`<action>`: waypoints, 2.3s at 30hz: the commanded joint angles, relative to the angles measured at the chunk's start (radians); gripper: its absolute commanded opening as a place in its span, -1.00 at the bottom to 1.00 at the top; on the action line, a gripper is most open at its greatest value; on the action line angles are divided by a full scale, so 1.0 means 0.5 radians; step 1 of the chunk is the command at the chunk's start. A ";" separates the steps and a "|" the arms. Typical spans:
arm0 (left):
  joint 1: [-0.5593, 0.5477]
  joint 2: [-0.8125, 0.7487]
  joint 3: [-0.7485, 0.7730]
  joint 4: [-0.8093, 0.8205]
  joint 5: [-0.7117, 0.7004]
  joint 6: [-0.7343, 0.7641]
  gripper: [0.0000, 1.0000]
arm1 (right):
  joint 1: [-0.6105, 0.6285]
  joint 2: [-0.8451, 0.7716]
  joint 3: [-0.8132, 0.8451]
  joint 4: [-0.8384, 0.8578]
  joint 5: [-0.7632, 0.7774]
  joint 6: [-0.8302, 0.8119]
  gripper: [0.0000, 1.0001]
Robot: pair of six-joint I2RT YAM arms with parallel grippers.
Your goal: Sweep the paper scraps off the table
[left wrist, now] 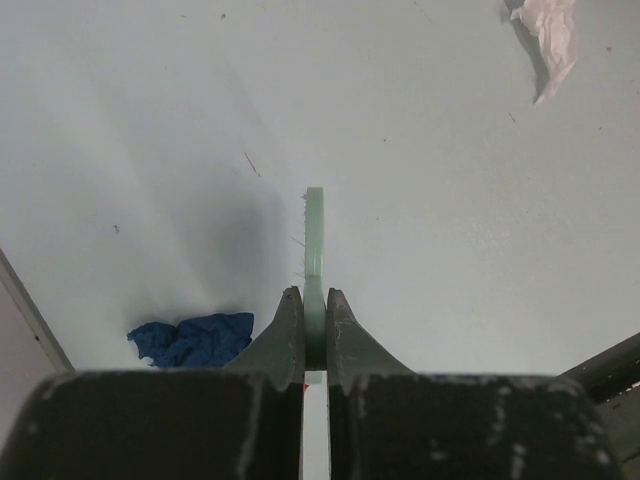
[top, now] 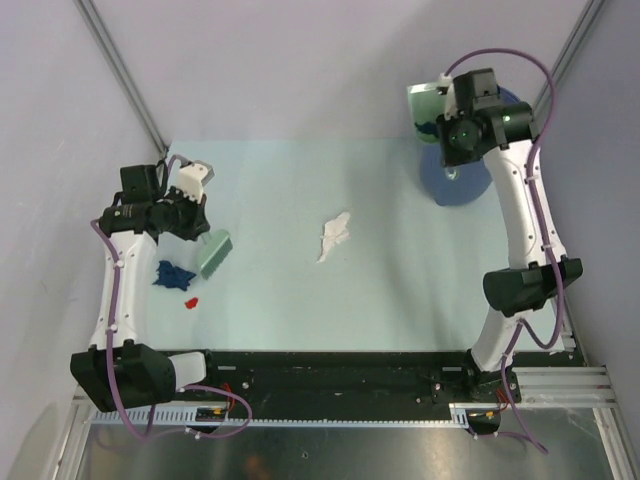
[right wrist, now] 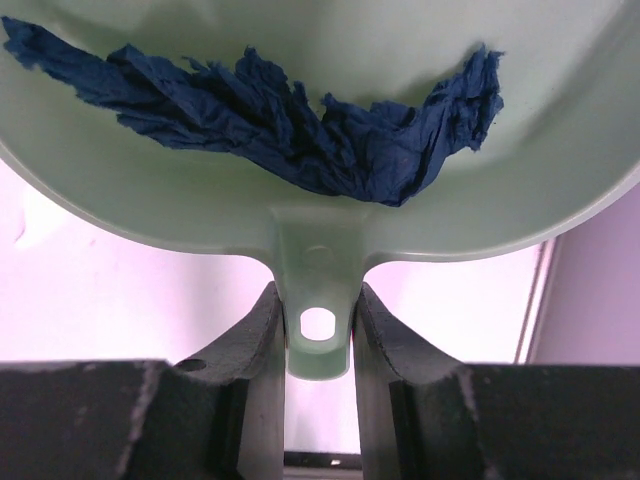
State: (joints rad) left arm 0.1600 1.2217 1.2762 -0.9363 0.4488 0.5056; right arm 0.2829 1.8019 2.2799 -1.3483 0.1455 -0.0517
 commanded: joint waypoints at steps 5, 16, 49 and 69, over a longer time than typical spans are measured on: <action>0.014 -0.084 0.006 0.050 0.075 0.013 -1.00 | -0.357 0.105 0.281 0.040 0.331 -0.184 -1.00; 0.014 -0.112 0.009 0.050 0.060 0.032 -1.00 | -0.363 -0.100 -0.548 1.605 1.579 -1.800 -1.00; 0.014 -0.130 0.009 0.047 0.078 0.029 -1.00 | -0.520 -0.260 -0.867 2.235 1.042 -1.909 -1.00; -0.160 -0.084 -0.012 0.047 0.173 -0.082 -1.00 | 0.465 -0.913 -1.107 1.053 0.103 0.094 -1.00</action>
State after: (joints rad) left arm 0.1036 1.1774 1.2640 -0.9360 0.4892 0.4866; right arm 0.4259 1.3872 1.8565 -0.6994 0.3790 -0.1535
